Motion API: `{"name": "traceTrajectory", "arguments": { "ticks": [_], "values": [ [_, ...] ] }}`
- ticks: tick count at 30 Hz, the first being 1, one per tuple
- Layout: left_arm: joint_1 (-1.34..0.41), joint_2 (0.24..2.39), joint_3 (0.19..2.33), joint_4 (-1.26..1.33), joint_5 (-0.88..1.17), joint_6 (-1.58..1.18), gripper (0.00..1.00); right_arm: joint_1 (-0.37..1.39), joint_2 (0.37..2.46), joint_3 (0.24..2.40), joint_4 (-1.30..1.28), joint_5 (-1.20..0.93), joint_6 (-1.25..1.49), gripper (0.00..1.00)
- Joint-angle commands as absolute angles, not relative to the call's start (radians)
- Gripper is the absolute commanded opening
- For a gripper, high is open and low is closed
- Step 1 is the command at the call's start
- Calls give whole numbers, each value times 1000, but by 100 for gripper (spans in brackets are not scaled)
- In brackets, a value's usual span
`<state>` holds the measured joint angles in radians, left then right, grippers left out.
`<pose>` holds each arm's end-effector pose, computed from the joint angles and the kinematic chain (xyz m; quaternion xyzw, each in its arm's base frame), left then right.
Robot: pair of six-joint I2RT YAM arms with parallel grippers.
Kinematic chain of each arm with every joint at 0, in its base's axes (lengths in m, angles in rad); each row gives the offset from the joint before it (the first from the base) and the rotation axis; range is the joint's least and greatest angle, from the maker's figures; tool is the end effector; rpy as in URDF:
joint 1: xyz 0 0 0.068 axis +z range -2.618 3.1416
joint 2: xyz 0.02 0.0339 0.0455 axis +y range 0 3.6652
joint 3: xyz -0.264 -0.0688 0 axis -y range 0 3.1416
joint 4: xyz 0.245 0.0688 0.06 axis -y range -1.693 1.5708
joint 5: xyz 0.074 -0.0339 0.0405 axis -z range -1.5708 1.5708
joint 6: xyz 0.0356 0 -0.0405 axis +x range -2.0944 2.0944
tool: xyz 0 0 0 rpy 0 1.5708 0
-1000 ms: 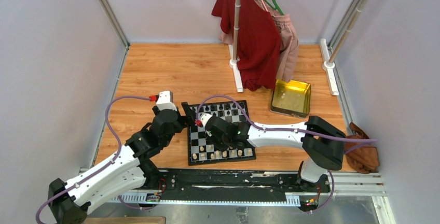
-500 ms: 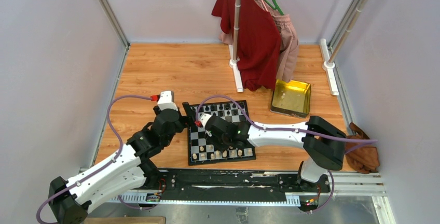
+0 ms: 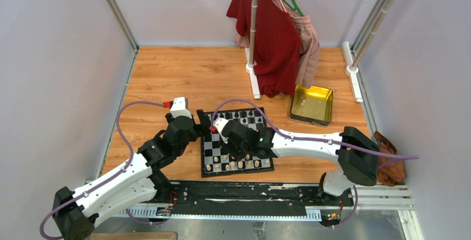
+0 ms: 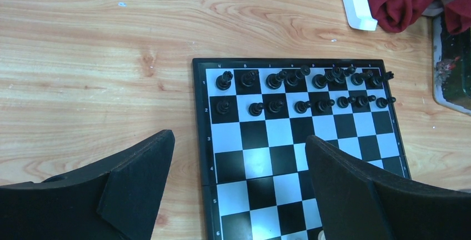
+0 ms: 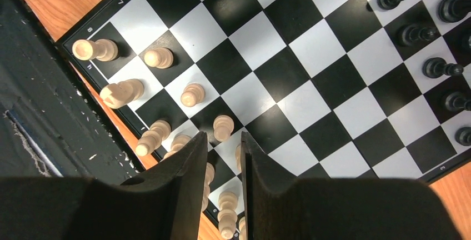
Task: Set up the chess pieces on the board
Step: Place the chess piece on the chessboard, then pick up the chess piece from the storage box.
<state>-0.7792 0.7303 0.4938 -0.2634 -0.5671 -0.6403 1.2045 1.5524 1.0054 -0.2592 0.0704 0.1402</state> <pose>0.1322 -0.1036 0.2407 -0.0851 0.8336 -0.1367 0.5284 0.1210 0.3085 0.2222 -0.4592 0.8057 0.2067 0.3120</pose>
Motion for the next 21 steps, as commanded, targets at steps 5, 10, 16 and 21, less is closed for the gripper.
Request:
{"name": "traceTrajectory", "arguments": {
  "ticks": [5,10,16,21],
  "values": [
    [-773,740,524,-217,-579,-647,94,1176,1392,1001,-291,246,154,32],
    [-773,753,516,-194,-569,-642,94,982,1269,939,-289,342,193,32],
    [-773,763,513,-167,-562,-631,94,687,1209,873,-277,362,236,32],
    [-773,800,521,-145,-544,-626,94,475,1235,850,-265,354,266,32]
  ]
}}
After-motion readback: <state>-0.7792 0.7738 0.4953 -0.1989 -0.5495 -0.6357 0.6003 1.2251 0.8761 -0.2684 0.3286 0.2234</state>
